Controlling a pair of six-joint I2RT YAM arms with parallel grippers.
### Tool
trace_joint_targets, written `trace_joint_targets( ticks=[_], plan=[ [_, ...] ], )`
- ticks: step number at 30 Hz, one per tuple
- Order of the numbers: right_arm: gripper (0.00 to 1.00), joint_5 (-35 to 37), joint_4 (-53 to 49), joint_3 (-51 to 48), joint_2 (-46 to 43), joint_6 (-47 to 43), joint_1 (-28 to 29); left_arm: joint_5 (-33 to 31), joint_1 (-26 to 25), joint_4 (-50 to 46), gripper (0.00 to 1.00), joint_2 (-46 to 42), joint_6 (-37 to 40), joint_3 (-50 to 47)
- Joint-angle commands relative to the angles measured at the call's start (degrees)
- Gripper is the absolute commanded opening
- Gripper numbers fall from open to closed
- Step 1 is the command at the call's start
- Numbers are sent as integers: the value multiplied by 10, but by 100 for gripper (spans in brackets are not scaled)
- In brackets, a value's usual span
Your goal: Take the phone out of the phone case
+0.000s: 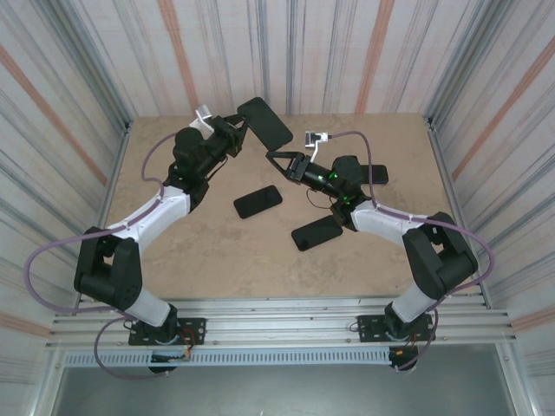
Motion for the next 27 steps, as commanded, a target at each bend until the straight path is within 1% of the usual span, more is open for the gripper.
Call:
trace_joint_targets(
  ticks=[1, 5, 12, 17, 19, 23, 27],
  plan=[
    [32, 15, 20, 18, -2, 24, 5, -9, -2, 29, 0, -14, 12, -4],
    [29, 23, 29, 18, 5, 38, 3, -2, -4, 31, 0, -14, 13, 0],
    [29, 13, 61, 22, 9, 41, 6, -6, -3, 28, 0, -7, 17, -4],
    [29, 15, 29, 21, 3, 38, 2, -1, -2, 39, 0, -1, 12, -3],
    [27, 15, 29, 20, 7, 43, 0, 0, -3, 39, 0, -1, 11, -1],
    [20, 12, 27, 24, 15, 44, 1, -1, -4, 33, 0, -8, 11, -1],
    [15, 13, 8, 22, 15, 28, -2, -2, -5, 26, 0, -14, 8, -1]
  ],
)
